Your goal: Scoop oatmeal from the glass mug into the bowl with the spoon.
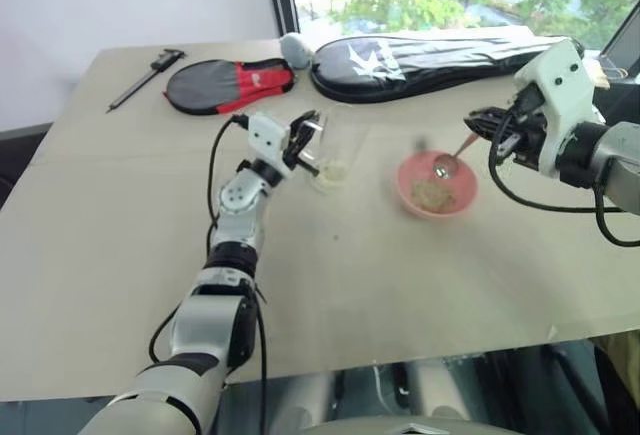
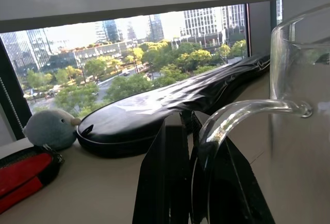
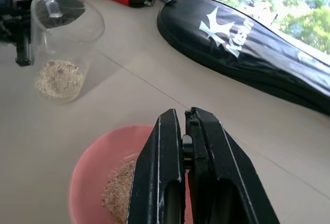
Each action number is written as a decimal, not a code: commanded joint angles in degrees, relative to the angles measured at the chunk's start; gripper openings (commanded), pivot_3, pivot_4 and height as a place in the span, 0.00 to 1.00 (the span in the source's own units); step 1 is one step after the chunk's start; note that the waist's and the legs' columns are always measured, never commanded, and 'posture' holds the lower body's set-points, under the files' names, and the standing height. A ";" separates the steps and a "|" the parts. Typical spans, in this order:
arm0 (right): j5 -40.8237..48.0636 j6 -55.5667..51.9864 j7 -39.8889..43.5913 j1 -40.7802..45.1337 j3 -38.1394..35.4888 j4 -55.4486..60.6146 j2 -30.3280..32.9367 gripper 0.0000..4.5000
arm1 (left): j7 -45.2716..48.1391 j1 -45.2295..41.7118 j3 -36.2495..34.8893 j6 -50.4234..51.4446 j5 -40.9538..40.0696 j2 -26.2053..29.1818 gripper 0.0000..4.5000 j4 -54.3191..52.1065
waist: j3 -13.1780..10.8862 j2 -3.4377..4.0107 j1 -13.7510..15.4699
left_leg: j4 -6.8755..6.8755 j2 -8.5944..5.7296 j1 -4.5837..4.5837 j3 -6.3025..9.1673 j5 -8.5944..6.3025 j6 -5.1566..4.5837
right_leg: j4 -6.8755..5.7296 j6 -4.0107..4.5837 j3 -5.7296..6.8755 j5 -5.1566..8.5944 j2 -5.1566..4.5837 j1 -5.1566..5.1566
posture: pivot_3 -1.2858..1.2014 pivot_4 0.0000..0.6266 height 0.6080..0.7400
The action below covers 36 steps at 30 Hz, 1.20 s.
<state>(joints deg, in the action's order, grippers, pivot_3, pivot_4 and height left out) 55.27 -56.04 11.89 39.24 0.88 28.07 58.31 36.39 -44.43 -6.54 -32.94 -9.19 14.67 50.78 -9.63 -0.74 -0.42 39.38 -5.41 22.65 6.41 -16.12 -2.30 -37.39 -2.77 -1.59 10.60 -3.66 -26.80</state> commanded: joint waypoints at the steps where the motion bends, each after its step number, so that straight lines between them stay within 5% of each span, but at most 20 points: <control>1: 3.19 -1.92 -3.57 3.67 -7.42 -6.13 -6.44 0.00 | -1.35 -0.07 -0.46 -0.92 -0.17 0.28 0.03 -3.21 | 0.01 -0.11 -0.06 | 0.00 0.01 0.00 0.00 0.00 0.00 | 0.01 -0.01 -0.01 -0.02 0.01 0.00 | 0.52 0.24 1.00; 8: 23.07 -5.89 -21.52 17.58 -18.31 -19.47 -22.62 0.00 | -1.29 1.82 -0.21 -2.80 -0.72 -0.69 0.03 -5.02 | 0.02 -0.11 -0.25 | -0.01 0.05 -0.01 0.01 0.01 0.02 | 0.02 0.07 -0.14 -0.19 0.07 -0.02 | 0.52 0.24 1.00; 15: 37.97 -6.96 -32.96 19.50 -17.31 -22.50 -27.76 0.00 | 0.04 3.80 -0.59 -3.21 -2.46 -1.51 0.03 -7.20 | 0.03 -0.10 -0.20 | -0.03 0.05 0.08 0.02 0.01 0.01 | 0.17 0.08 -0.18 -0.19 0.05 -0.02 | 0.52 0.24 1.00; 21: 40.88 -8.01 -35.00 16.95 -12.46 -21.49 -28.36 0.00 | -0.25 5.05 -0.71 -3.35 -2.66 -1.69 0.03 -8.70 | 0.05 -0.07 -0.41 | -0.02 0.06 0.06 0.00 0.01 0.00 | 0.11 0.08 -0.15 -0.19 0.06 -0.02 | 0.52 0.24 1.00; 29: 28.65 -7.87 -29.94 16.26 -3.79 -24.69 -32.35 0.00 | -1.37 5.93 -0.19 -3.91 -2.19 -3.38 0.03 -9.32 | 0.06 -0.06 -0.52 | 0.01 0.06 -0.02 -0.09 0.01 -0.01 | -0.05 0.07 -0.16 -0.19 0.08 -0.03 | 0.52 0.24 1.00; 32: 24.70 -7.99 -26.01 16.81 -2.95 -25.48 -33.08 0.21 | -2.74 5.99 -0.38 -4.36 -1.43 -3.75 0.00 -7.97 | 0.06 -0.06 -0.45 | 0.03 0.05 -0.02 -0.10 0.01 -0.01 | -0.06 0.07 -0.14 -0.19 0.08 -0.03 | 0.52 0.24 1.00; 36: 20.91 -7.11 -23.59 17.06 -3.88 -25.96 -34.31 0.64 | -3.98 6.36 -0.28 -5.78 -0.18 -3.44 0.00 -6.13 | 0.06 -0.06 -0.54 | 0.03 0.05 -0.02 -0.09 0.01 0.00 | -0.04 0.07 -0.13 -0.19 0.09 -0.03 | 0.52 0.24 1.00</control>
<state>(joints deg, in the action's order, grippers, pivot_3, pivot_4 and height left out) 77.44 -64.57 -13.40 54.51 -1.00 1.20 24.36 33.40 -38.19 -6.27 -36.52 -9.53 10.87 44.59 -9.57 -0.80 -0.95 39.41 -5.36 22.63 6.31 -16.11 -2.30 -37.44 -2.70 -1.72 10.41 -3.57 -26.84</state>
